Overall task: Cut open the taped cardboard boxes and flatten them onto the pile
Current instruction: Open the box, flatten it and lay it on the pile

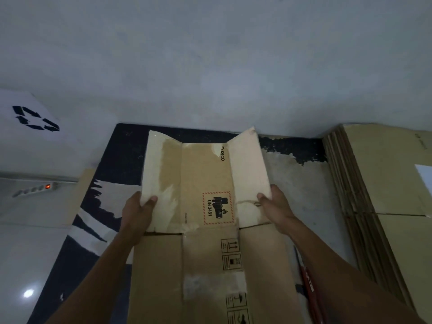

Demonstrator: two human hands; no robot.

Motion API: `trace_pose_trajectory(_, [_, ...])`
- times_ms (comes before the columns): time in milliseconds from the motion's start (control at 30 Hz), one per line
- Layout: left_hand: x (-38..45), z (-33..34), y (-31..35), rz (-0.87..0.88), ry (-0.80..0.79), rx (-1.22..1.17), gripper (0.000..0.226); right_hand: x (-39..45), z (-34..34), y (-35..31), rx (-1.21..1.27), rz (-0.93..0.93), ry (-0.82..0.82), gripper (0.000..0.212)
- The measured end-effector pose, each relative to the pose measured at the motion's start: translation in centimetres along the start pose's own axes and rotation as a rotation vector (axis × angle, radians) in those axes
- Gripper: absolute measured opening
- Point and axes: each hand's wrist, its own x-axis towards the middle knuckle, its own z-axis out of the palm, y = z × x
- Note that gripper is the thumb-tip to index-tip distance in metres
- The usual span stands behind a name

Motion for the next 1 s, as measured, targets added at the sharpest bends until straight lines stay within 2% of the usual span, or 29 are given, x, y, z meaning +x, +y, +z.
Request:
trace_pose_trajectory(233, [-2.6, -4.5, 4.4, 0.186, 0.089, -0.043, 0.028, -4.8, -2.2, -4.5, 0.031, -0.160, 0.147, 0.024])
trace_pose_trajectory(500, [-6.8, -4.0, 11.7, 0.351, 0.019, -0.098, 0.030, -10.8, -9.8, -4.1, 0.270, -0.213, 0.291, 0.044])
trace_pose_trajectory(600, [-9.4, -1.2, 14.2, 0.411, -0.035, -0.117, 0.032, -13.1, -14.0, -2.3, 0.269, -0.249, 0.369, 0.048])
trace_pose_trajectory(733, [-13.9, 4.3, 16.4, 0.459, -0.101, -0.138, 0.033, -15.2, -20.3, 2.0, 0.220, -0.172, 0.483, 0.033])
trace_pose_trajectory(1000, [-23.9, 17.9, 19.8, 0.450, -0.151, -0.132, 0.019, -18.1, -34.0, 12.8, 0.162, -0.133, 0.547, 0.034])
